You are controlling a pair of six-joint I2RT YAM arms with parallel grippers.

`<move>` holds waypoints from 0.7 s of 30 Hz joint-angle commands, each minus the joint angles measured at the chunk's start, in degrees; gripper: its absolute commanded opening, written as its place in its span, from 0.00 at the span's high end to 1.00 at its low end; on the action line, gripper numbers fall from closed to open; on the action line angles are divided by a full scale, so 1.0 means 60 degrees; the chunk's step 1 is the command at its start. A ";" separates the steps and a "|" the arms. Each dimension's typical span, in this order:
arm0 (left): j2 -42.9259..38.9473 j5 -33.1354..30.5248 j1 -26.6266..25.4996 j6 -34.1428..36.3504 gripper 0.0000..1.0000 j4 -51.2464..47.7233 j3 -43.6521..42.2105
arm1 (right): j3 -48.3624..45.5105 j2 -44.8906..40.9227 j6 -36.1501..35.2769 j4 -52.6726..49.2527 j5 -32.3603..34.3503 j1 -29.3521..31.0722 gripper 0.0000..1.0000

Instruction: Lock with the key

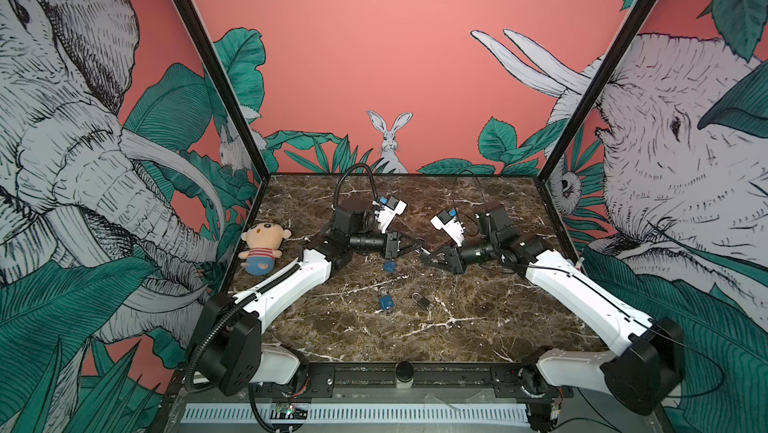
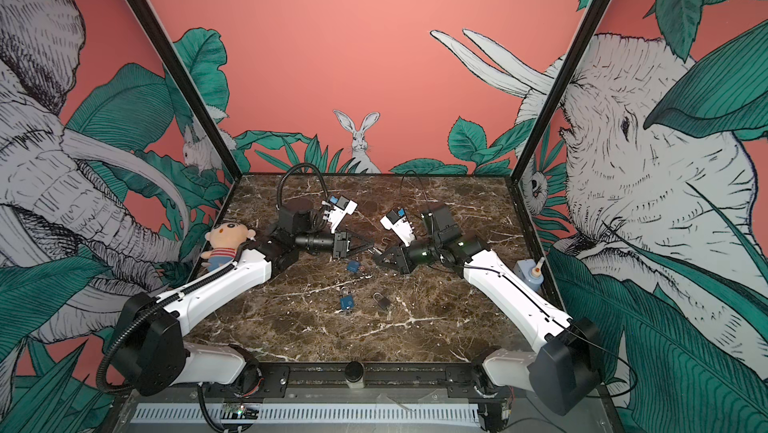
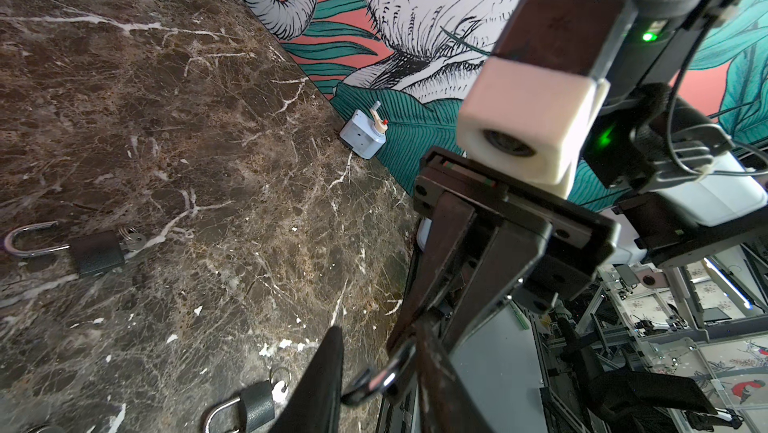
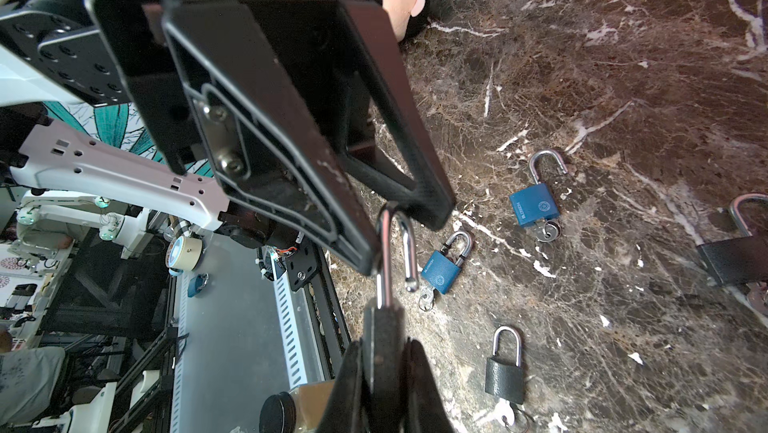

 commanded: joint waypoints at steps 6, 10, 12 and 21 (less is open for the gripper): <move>-0.0549 0.0036 0.0077 0.0177 0.73 -0.0115 -0.0202 | 0.0391 0.0025 0.0003 0.0312 -0.0385 -0.0045 1.00; -0.0591 0.0045 0.0089 0.0201 0.74 -0.0160 -0.0278 | 0.0424 0.0045 0.0037 0.0340 -0.0474 -0.0045 1.00; -0.0634 0.0042 0.0105 0.0187 0.74 -0.0175 -0.0310 | 0.0440 0.0075 0.0043 0.0355 -0.0497 -0.0059 1.00; -0.0751 0.0008 0.0153 0.0190 0.76 -0.0183 -0.0470 | 0.0469 0.0138 0.0148 0.0501 -0.0710 -0.0059 1.00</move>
